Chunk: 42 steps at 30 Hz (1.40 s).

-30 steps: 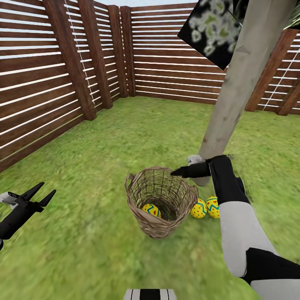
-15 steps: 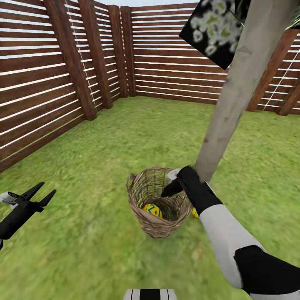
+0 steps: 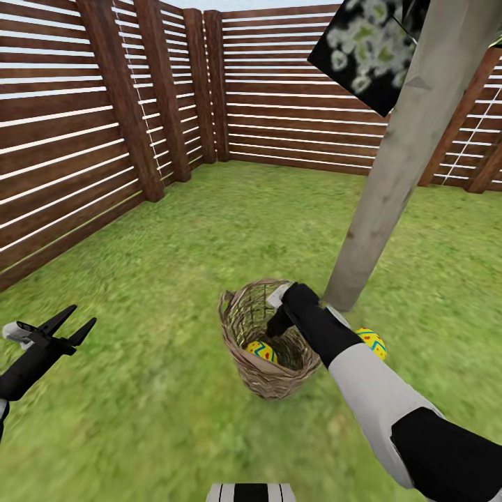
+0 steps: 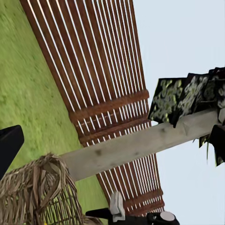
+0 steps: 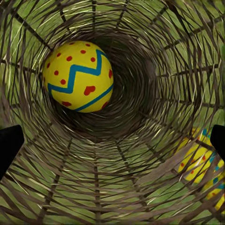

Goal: Take the three Easter eggs out of the wicker basket on the lawn in the garden, then place them on the lawn next to a single tree (choose any tree) so that all three eggs are next to the same tree and none are left in the basket.

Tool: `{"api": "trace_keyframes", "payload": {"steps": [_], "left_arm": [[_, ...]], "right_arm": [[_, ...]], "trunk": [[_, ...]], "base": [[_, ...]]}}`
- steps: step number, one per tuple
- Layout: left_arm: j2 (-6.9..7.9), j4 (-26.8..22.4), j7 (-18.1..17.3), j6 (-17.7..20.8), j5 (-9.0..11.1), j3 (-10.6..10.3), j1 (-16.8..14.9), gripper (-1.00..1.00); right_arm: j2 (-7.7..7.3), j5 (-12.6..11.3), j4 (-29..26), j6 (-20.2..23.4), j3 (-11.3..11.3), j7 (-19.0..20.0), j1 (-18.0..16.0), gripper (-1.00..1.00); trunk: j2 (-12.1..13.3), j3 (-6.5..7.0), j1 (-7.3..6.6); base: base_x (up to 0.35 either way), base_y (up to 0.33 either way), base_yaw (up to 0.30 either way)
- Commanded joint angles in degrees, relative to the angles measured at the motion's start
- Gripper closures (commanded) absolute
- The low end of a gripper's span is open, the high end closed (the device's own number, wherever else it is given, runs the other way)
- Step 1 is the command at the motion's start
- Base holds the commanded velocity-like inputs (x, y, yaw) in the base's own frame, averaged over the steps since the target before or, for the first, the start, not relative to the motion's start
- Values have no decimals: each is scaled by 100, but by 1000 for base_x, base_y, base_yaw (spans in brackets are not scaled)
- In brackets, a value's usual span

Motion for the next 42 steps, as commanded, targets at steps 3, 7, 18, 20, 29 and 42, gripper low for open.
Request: {"api": "trace_keyframes", "payload": {"steps": [3,7,18,20,29,42], "left_arm": [[-9,2,-5,46,9,0,-3,-100],[-17,4,-10,46,15,-1,-3,-100],[-171,-5,19,29,-9,-26,-3,-100],[-175,-3,22,29,-10,-27,-3,-100],[-173,1,7,19,-13,-49,60,-100],[-155,2,23,23,-27,-55,94,-100]], "right_arm": [[-6,69,0,-66,123,58,-15,-100],[-7,278,49,-549,703,71,-22,-100],[-8,434,141,-1917,1234,562,-23,-100],[-5,434,106,-1967,1241,715,-23,-100],[-110,496,104,-1976,1343,893,-130,-100],[-207,651,97,-1974,1366,826,-330,-100]], "trunk": [[-2,-5,-1],[-2,-5,-1],[-6,-71,7],[-8,-115,12],[-14,-203,22],[-14,-203,22]], "base": [[0,0,0],[0,0,0],[0,0,0],[0,0,0],[0,0,0],[62,-14,0]]}}
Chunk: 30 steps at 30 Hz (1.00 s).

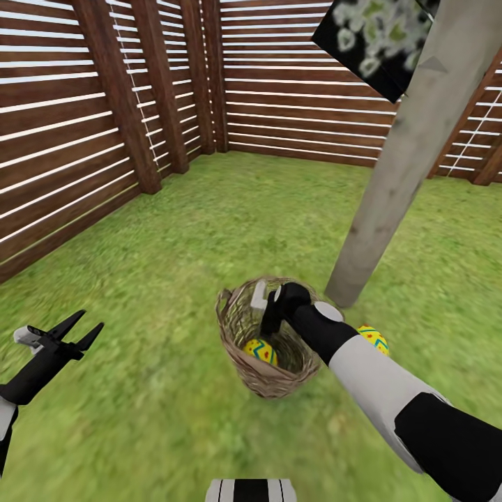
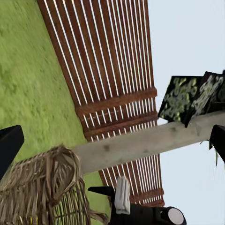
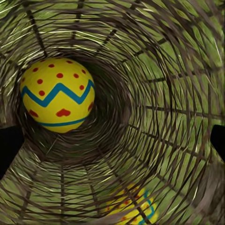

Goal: Take the three Easter eggs out of the wicker basket on the lawn in the garden, then place them on the lawn next to a single tree (choose any tree) so that all three eggs are next to the same tree and none are left in the basket.

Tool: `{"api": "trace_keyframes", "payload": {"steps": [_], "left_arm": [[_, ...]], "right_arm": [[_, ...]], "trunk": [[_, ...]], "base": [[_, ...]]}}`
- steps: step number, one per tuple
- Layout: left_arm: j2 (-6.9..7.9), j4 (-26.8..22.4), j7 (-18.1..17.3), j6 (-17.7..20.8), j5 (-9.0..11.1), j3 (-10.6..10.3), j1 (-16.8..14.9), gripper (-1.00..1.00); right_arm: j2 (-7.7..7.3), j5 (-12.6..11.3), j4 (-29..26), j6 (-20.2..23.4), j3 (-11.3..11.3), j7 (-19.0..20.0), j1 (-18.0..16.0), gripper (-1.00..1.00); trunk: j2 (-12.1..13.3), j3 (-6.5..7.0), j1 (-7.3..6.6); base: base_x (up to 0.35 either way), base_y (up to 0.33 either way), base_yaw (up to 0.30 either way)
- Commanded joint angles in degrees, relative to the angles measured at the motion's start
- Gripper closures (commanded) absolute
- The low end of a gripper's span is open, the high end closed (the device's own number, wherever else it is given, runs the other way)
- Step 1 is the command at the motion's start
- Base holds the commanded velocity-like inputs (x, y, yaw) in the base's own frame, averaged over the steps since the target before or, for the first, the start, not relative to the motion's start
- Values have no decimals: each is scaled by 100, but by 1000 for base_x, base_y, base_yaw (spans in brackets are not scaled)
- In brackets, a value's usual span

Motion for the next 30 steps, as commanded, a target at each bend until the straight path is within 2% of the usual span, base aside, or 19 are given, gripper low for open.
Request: {"api": "trace_keyframes", "payload": {"steps": [1,9,15,25,30], "left_arm": [[2,0,-8,47,12,2,-3,-100],[-1,6,-8,43,4,4,-3,-100],[-3,8,-8,43,2,4,-3,-100],[-4,10,-15,43,16,11,1,-100],[-4,8,-16,43,9,5,2,-100]], "right_arm": [[2,53,-7,10,7,45,-4,-100],[20,56,138,10,34,96,-4,-100],[59,66,744,10,72,103,-4,-100],[77,39,835,10,41,104,-4,-100],[77,42,790,10,37,74,-4,-100]], "trunk": [[-2,-5,2],[-2,-5,2],[-2,-5,2],[-2,-5,2],[-8,-115,15]], "base": [[286,-76,0],[255,-69,0],[23,-6,0],[0,0,0],[0,0,0]]}}
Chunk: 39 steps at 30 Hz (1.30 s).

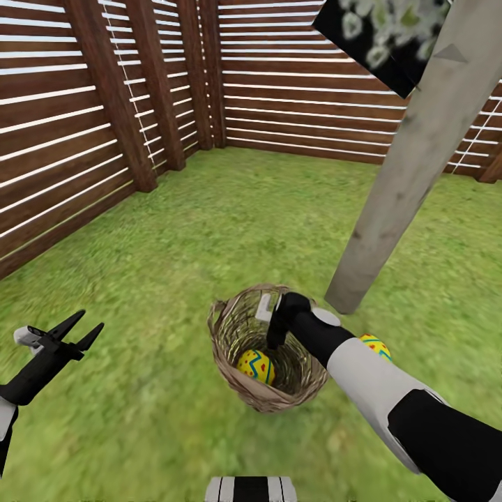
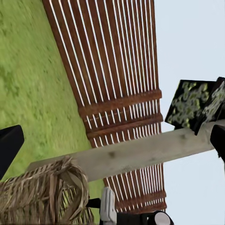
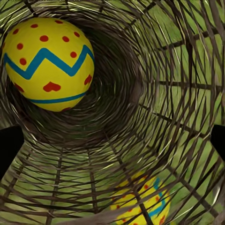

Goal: Take the three Easter eggs out of the wicker basket on the lawn in the garden, then place them on the lawn next to a single tree (choose any tree) so that all three eggs are next to the same tree and none are left in the basket.

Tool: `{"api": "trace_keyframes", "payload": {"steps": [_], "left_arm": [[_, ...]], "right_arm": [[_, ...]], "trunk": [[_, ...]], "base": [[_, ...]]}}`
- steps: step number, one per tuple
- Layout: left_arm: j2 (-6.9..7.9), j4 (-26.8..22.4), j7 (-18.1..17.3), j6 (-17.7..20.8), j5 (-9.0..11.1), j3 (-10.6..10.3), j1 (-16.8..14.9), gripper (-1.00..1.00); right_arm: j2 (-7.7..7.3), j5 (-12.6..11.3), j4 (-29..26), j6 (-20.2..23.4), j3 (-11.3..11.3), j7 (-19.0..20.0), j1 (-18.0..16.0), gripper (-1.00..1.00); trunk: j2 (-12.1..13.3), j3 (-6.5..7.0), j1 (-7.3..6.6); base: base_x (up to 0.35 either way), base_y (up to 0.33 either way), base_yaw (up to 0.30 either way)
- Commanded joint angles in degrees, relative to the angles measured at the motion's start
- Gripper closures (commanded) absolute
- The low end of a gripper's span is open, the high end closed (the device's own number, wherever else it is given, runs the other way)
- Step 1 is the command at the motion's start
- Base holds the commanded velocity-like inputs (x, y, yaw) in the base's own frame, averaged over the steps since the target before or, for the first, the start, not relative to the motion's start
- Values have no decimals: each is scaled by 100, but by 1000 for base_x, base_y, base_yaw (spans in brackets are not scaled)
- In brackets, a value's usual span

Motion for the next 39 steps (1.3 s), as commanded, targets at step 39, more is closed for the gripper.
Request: {"api": "trace_keyframes", "payload": {"steps": [39], "left_arm": [[0,1,0,47,12,2,0,-100]], "right_arm": [[23,-7,-98,-613,15,50,-3,-100]], "trunk": [[-54,-869,99]], "base": [[0,0,0]]}}
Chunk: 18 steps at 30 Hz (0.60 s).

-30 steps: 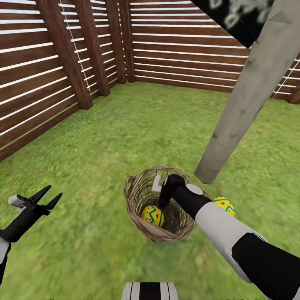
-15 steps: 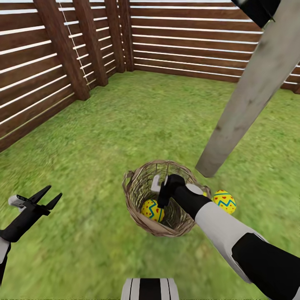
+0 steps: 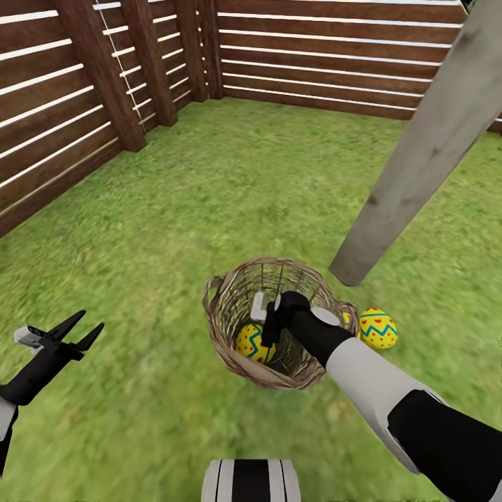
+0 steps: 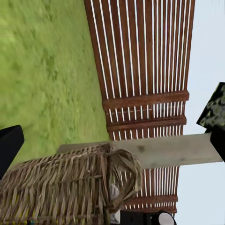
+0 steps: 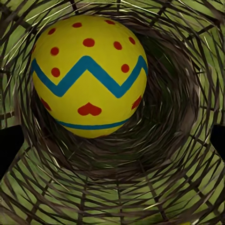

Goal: Take the three Easter eggs out of the wicker basket on the lawn in the garden, then place them on the lawn next to a single tree (choose any tree) so that all three eggs are next to the same tree and none are left in the basket.

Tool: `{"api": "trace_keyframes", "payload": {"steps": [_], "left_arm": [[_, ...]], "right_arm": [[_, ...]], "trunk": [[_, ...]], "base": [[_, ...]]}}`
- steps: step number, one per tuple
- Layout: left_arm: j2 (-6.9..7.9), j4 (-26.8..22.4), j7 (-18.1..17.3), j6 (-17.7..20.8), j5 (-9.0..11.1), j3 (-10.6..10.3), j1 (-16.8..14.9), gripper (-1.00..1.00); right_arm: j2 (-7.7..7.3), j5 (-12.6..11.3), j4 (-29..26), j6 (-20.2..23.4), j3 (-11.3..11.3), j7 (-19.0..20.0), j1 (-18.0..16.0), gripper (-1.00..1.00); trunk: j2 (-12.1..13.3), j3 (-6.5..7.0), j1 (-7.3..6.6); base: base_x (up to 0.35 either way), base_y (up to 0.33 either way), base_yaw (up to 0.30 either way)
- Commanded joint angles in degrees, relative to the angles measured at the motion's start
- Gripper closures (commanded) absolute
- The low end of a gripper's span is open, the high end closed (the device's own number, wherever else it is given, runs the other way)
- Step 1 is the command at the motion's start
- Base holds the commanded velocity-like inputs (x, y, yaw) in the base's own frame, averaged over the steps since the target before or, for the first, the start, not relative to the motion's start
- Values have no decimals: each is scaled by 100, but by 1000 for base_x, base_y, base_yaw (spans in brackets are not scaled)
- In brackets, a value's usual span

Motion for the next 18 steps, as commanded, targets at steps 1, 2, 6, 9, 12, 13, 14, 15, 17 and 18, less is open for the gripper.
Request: {"api": "trace_keyframes", "payload": {"steps": [1,2,6,9,12,13,14,15,17,18], "left_arm": [[0,1,-9,47,12,3,-3,-100],[0,1,-9,47,12,3,-4,-100],[0,1,-8,47,11,3,-3,-100],[0,1,-8,47,10,3,-2,-100],[0,1,-8,47,10,1,-4,-100],[0,1,-8,47,10,-1,-5,-100],[0,1,-8,47,10,-3,-3,-100],[-1,1,-8,47,10,-4,-3,-100],[-3,1,-8,47,10,-5,-2,-100],[-5,1,-8,47,10,-5,-4,-100]], "right_arm": [[-2,42,-31,12,4,29,-3,-100],[-3,42,-70,10,3,26,-3,-100],[-5,42,-203,12,-8,21,-3,-100],[-6,41,-249,15,-9,14,-3,-100],[-6,42,-262,15,-9,6,-3,-100],[-6,41,-264,15,-10,5,-3,-100],[-6,41,-266,15,-13,4,-3,-100],[-6,42,-270,15,-15,4,-3,-100],[-6,42,-275,15,-17,3,-3,-100],[-6,42,-277,15,-18,3,-3,-100]], "trunk": [[-3,-27,1],[-4,-49,4],[-10,-137,14],[-14,-204,22],[-18,-270,30],[-19,-292,32],[-21,-315,35],[-22,-337,37],[-25,-381,42],[-26,-403,45]], "base": [[0,0,0],[0,0,0],[0,0,0],[0,0,0],[0,0,0],[0,0,0],[0,0,0],[0,0,0],[0,0,0],[0,0,0]]}}
